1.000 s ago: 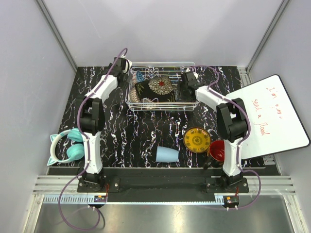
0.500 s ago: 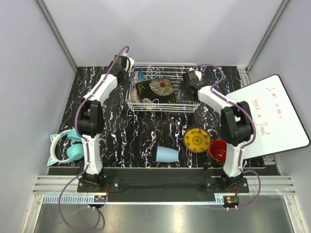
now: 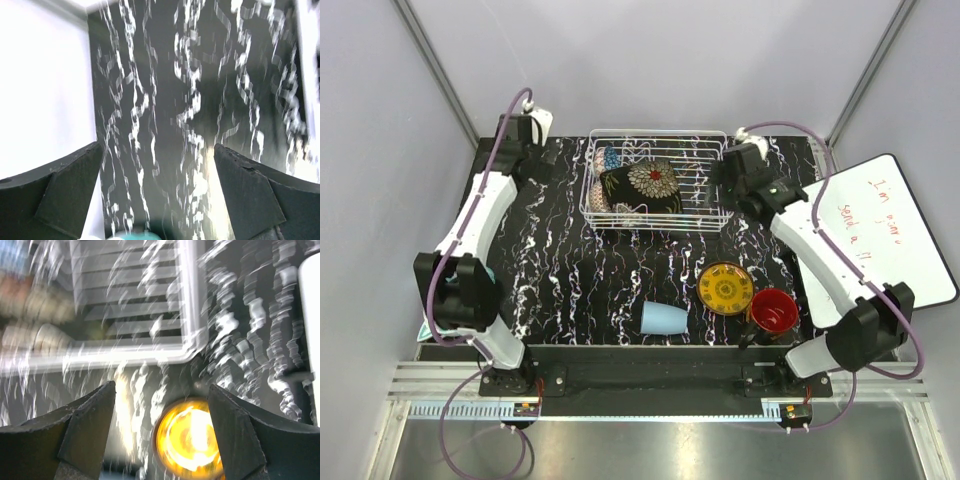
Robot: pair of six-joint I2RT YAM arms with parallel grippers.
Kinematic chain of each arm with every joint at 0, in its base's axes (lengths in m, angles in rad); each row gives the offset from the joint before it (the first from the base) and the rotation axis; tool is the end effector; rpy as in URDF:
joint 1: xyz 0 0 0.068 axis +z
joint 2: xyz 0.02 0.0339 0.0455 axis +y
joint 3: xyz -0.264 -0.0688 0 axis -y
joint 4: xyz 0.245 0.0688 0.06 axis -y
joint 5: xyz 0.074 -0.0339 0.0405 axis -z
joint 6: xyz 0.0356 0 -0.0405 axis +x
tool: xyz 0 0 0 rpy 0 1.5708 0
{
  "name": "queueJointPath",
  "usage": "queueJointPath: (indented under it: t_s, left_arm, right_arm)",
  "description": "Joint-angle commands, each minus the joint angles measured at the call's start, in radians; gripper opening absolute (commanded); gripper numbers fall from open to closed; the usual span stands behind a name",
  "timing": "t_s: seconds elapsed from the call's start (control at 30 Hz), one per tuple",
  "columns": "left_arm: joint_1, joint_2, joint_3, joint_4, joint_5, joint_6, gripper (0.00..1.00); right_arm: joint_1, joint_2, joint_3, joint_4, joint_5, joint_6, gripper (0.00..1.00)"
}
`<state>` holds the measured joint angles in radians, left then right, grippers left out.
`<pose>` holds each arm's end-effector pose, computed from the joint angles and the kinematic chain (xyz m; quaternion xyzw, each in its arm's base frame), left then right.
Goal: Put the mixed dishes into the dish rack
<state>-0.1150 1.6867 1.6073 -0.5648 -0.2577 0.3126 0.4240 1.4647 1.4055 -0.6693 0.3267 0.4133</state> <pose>0.3847 -0.0353 0.3510 0.1321 0.8792 0.1581 0.4297 0.2969 0.1215 0.3497 0.0617 0.9008 0.0284 0.4289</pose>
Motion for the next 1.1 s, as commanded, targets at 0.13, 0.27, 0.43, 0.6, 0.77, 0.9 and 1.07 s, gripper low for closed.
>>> queueJointPath:
  t_s: [0.13,0.27,0.43,0.6,0.77,0.9,1.07]
  left_arm:
    - [0.009,-0.123,-0.286,0.042,0.077,-0.053,0.99]
    - [0.009,-0.198,-0.359,0.057,0.095,-0.053,0.99]
    - [0.009,-0.271,-0.431,0.069,0.120,-0.030,0.99]
    - [0.009,-0.323,-0.443,0.082,0.126,-0.010,0.99]
    - [0.009,-0.303,-0.409,0.079,0.170,-0.024,0.99]
    - [0.008,-0.289,-0.363,0.030,0.276,-0.040,0.98]
    - [0.006,-0.268,-0.336,0.017,0.278,-0.026,0.98]
  right_arm:
    - [0.315,0.155,0.219,-0.404,-0.173,-0.137,0.81]
    - [0.421,0.273,0.401,-0.544,-0.132,-0.168,0.80]
    - [0.460,0.283,0.362,-0.584,0.027,-0.111,0.84]
    - [0.458,0.206,0.114,-0.488,0.072,-0.033,0.84]
    - [0.395,0.175,-0.127,-0.362,0.152,0.073,0.84]
    - [0.184,0.040,-0.302,-0.222,-0.018,0.082,0.83]
    - [0.067,-0.059,-0.408,-0.148,-0.058,0.090,0.82]
